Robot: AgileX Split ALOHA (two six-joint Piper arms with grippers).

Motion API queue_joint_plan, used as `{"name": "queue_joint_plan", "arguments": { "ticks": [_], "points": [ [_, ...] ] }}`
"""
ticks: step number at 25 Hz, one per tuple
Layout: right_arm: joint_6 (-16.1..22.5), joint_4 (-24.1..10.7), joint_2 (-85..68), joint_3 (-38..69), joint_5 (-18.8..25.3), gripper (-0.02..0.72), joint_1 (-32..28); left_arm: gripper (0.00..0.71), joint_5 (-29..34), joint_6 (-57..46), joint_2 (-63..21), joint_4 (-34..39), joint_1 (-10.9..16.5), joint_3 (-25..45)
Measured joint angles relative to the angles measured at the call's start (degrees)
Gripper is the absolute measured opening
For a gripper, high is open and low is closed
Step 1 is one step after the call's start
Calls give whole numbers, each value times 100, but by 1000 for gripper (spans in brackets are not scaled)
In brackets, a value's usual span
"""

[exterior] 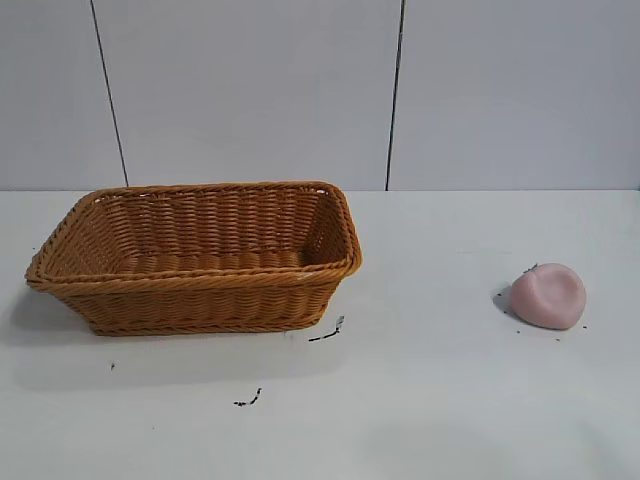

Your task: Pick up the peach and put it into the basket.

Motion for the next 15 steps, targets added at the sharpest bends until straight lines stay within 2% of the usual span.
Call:
{"name": "queue_joint_plan", "arguments": {
  "ticks": [15],
  "points": [
    [0,0,305,-173,-35,689,0,692,0,0,0,0,0,0]
  ]
}}
